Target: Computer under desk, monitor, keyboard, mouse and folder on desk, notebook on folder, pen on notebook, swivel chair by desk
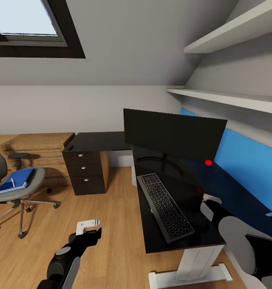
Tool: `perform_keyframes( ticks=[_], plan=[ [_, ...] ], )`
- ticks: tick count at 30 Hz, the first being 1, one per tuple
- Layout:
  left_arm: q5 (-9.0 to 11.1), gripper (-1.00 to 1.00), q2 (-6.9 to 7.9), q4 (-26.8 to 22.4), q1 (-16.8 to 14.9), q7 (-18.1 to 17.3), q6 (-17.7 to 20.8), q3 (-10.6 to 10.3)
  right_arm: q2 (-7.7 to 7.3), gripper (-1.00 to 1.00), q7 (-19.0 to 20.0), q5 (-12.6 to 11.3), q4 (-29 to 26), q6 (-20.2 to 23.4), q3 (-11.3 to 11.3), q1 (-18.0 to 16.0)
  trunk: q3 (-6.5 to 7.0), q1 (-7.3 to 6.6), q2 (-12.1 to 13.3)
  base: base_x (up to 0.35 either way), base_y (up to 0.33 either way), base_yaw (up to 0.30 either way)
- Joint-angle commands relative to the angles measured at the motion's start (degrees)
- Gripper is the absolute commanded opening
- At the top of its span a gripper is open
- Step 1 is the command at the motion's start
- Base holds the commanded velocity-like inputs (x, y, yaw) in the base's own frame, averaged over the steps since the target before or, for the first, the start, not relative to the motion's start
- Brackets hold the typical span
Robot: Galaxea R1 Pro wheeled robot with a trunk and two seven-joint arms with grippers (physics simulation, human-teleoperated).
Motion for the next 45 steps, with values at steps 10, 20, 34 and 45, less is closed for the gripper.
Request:
perform_keyframes(
  ticks=[10, 20, 34, 45],
  plan=[
    [0.8, 1.0, -0.03, -0.8, 0.0, 0.5, 0.2, 0.1, 0.09, 1.0, -0.9, -0.5, -0.1, 0.8, 0.2, 0.0, -0.06, 0.0, 0.0, 0.0, 0.0, 0.0],
    [0.8, 1.0, -0.01, -0.8, 0.0, 0.5, 0.2, 0.1, 0.16, 1.0, -0.7, -0.5, -0.1, 1.0, 0.3, 0.0, -1.68, 1.98, -3.6, 0.0, 0.0, 0.0],
    [0.9, 1.0, -0.02, -0.8, 0.0, 0.5, 0.2, 0.2, 0.22, 1.0, -0.8, -0.5, 0.0, 1.0, 0.3, 0.0, -2.4, 2.85, -5.2, 0.0, 0.0, 0.0],
    [0.9, 1.0, 0.11, -0.8, 0.0, 0.5, 0.2, 0.4, 0.57, 1.0, -0.8, -0.5, 0.0, 1.0, 0.3, 0.0, -2.93, 3.51, -6.5, 0.0, 0.0, 0.106]
  ],
)
